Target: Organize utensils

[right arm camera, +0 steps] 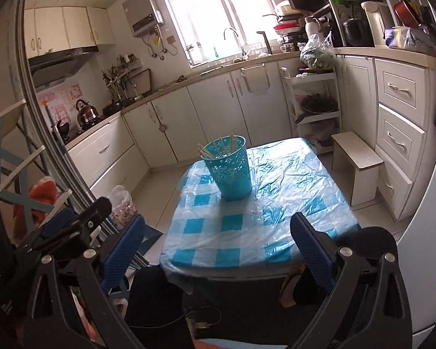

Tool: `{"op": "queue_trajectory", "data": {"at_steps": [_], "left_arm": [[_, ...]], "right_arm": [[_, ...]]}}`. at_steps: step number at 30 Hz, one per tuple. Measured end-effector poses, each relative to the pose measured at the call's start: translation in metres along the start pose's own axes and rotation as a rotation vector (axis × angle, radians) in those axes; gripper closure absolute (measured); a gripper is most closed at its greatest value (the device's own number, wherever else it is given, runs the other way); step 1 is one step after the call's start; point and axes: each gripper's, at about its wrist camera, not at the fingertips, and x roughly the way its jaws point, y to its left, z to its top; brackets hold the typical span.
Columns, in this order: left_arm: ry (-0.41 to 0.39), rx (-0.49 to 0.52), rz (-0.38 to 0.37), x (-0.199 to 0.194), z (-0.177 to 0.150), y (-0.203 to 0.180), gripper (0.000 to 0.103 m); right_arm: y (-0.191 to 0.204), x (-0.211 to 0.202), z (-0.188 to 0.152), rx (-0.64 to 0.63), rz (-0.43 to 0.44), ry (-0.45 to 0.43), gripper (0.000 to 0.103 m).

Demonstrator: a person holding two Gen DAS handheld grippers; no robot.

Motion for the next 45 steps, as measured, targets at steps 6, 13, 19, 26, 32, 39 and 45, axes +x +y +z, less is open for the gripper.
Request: {"op": "queue_trajectory", "data": {"at_steps": [6,13,19,26,32,39,45], "left_arm": [[-0.027,0.006,-0.005,-0.023,-0.006,-0.004,0.008],[-0.055,-0.017,-0.011,-0.041,-0.007,-0.002,0.008],[-0.068,-0.030,-0.011,-0.047,-0.008,0.000,0.008],[-0.063,-0.032,-0.012,-0.049,-0.010,0.000,0.008],[-0.054,-0.035,-0.015,-0.046,-0.012,-0.001,0.008],[-0.054,-0.041,-0.014,-0.045,-0.012,0.001,0.008],[-0.055,-0.040,-0.014,-0.046,-0.013,0.001,0.008]], "right_arm": [[0.007,-0.026,-0.002,-0.027,-0.008,-0.072,0.007],[0.013,-0.041,-0.007,-0.045,-0.013,-0.104,0.007],[0.012,-0.044,-0.009,-0.040,-0.024,-0.107,0.007],[0.014,-0.043,-0.012,-0.050,-0.024,-0.099,0.007],[0.015,-0.042,-0.013,-0.052,-0.025,-0.090,0.007],[0.017,-0.042,-0.015,-0.058,-0.023,-0.087,0.007],[0.018,-0.042,-0.016,-0.057,-0.024,-0.086,0.007]]}}
